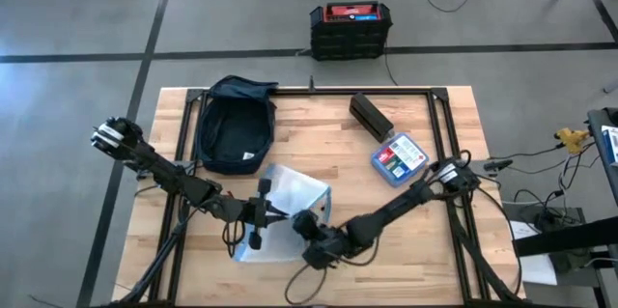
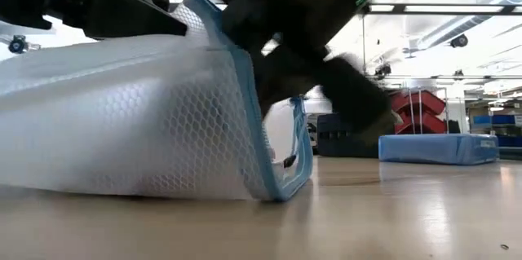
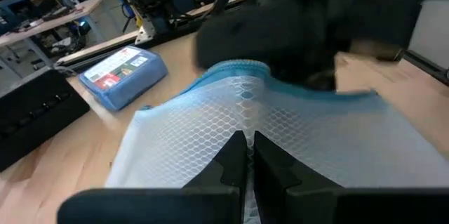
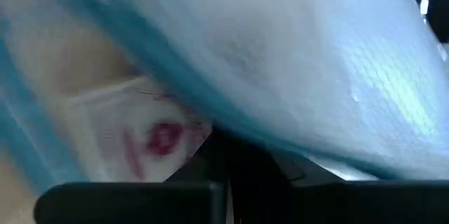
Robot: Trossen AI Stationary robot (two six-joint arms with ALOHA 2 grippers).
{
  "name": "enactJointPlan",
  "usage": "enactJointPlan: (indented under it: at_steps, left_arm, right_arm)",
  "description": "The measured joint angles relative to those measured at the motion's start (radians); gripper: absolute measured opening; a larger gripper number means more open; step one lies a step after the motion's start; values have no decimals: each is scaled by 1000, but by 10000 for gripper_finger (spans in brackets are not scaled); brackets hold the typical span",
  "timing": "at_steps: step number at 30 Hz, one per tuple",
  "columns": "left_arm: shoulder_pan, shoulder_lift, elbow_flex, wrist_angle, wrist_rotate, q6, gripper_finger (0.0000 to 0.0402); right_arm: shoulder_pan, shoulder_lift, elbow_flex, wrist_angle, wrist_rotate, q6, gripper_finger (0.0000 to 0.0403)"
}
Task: Unpack backpack
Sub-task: Put the calculator into the blue zip bag, then adjust the game cards in the blue zip bag
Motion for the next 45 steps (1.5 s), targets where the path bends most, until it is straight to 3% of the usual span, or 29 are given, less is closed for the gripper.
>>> enactJointPlan:
  at_steps: [11, 17, 24, 31, 36, 39, 42, 45]
  left_arm:
    - [4, 0, -6, -52, -6, -71, 0]
    - [4, 0, -7, -52, -8, -115, 10]
    - [4, 0, -7, -53, -7, -192, 52]
    - [3, -19, 0, -54, -1, -191, 113]
    - [3, -22, 0, -46, 55, -185, 151]
    - [3, -14, 0, -17, 56, -183, 166]
    - [4, -3, 0, -10, 56, -183, 173]
    - [4, -1, 1, -45, 52, -185, 172]
  right_arm:
    - [-52, 10, 2, -4, -3, 149, 100]
    - [-52, 9, 8, -13, -11, 283, 173]
    - [-38, -44, 16, -47, -14, 460, 257]
    - [12, -120, 16, -308, -38, 662, 299]
    - [55, -168, 13, -517, -40, 849, 301]
    - [67, -177, 2, -569, -41, 928, 280]
    - [72, -177, -39, -511, -98, 963, 235]
    - [74, -177, -84, -430, -113, 1033, 164]
